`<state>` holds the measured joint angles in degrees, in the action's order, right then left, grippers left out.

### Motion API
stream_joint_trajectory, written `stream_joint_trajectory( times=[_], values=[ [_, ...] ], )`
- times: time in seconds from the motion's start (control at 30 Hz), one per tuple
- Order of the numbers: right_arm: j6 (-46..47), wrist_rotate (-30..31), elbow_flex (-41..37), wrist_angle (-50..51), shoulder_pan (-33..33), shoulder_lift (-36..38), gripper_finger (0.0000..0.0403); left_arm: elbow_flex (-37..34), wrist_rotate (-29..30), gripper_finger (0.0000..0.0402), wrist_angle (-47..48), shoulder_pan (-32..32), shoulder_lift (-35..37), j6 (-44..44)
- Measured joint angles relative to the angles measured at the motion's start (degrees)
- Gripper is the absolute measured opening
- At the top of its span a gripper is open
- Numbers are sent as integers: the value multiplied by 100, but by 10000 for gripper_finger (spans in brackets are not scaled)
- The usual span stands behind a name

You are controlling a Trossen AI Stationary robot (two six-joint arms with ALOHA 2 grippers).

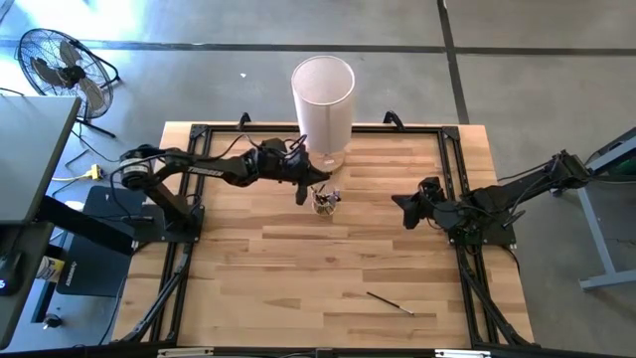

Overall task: Put items in baskets/containers
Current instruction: Put the black eyeshadow brush into the gold pen organizer

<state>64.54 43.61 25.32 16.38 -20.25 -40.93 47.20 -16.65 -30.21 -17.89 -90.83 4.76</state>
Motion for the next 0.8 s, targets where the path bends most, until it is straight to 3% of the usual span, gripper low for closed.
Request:
stream_joint_trajectory(
  times=[0.13, 0.37, 0.5, 0.6, 0.8],
  values=[
    [-1, -19, 0, -19, 0, 0, 0, -9, -81, 22, 177, -9, -52, 107],
    [-43, -213, 0, 59, 0, 0, 0, -1, -36, 113, 143, -9, -46, 100],
    [-193, -364, 0, 67, 1, 1, 0, 195, -142, 142, 293, -9, -46, 272],
    [-454, -552, 0, 64, 2, 0, 0, 571, -38, 141, 1070, 106, 84, 396],
    [-997, -724, 0, 50, 2, 2, 0, 1831, 1240, 84, 3760, 923, 124, 147]
  ],
)
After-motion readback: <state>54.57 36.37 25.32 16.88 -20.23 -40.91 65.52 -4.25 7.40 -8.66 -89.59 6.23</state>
